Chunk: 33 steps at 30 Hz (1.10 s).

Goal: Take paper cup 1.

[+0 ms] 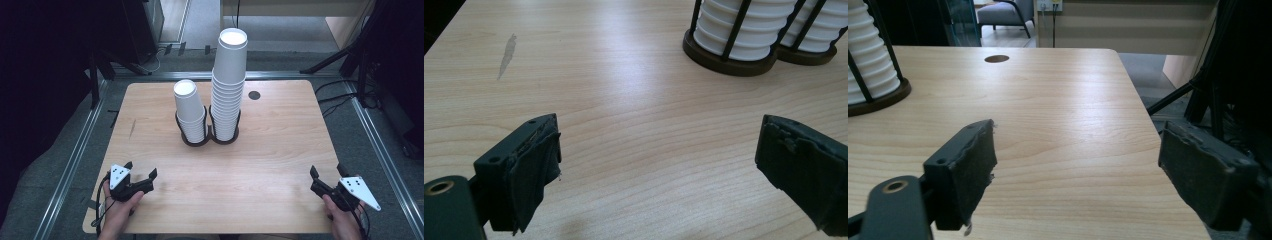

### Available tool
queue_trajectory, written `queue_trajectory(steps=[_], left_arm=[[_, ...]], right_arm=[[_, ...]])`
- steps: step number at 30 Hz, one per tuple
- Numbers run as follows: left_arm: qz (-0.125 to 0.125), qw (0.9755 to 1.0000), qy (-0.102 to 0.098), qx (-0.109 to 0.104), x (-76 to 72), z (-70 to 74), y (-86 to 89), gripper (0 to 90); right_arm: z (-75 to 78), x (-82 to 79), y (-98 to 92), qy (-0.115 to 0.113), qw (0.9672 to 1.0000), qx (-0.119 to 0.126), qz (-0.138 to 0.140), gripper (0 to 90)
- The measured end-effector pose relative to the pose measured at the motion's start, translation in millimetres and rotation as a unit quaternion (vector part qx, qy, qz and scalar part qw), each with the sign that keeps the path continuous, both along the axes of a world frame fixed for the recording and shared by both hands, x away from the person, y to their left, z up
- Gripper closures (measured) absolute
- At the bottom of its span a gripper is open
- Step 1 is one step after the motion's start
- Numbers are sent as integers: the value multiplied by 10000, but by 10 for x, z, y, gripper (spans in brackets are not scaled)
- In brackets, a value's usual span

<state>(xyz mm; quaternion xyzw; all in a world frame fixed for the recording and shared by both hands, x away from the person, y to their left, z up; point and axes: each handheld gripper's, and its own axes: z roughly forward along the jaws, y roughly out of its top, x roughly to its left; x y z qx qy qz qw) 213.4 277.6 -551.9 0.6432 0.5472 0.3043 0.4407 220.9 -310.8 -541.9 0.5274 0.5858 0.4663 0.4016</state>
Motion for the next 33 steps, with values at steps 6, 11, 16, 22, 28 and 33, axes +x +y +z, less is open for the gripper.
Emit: queue_trajectory(steps=[6, 11, 16, 22, 28, 33], left_arm=[[16, 10000, 3, -48, 16, 17, -4, 45], [-68, 10000, -4, -46, 21, 29, -72, 45], [-178, 9998, -42, -54, 46, 63, -179, 45], [-312, 9992, -195, -164, 76, 216, -303, 45], [-447, 9983, -323, -164, 147, 371, -424, 45], [-528, 9977, -400, -150, 199, 444, -491, 45]], right_arm=[[-24, -12, 36, 67, 10000, 26, 38, 138], [-8, -6, 58, 78, 9999, 83, 61, 132], [10, -16, 66, 29, 9999, 70, 71, 116], [86, -10, 72, 12, 9994, 160, 308, 105], [208, -8, 89, -36, 9987, 341, 374, 102], [313, 6, 126, -102, 9984, 315, 450, 90]])
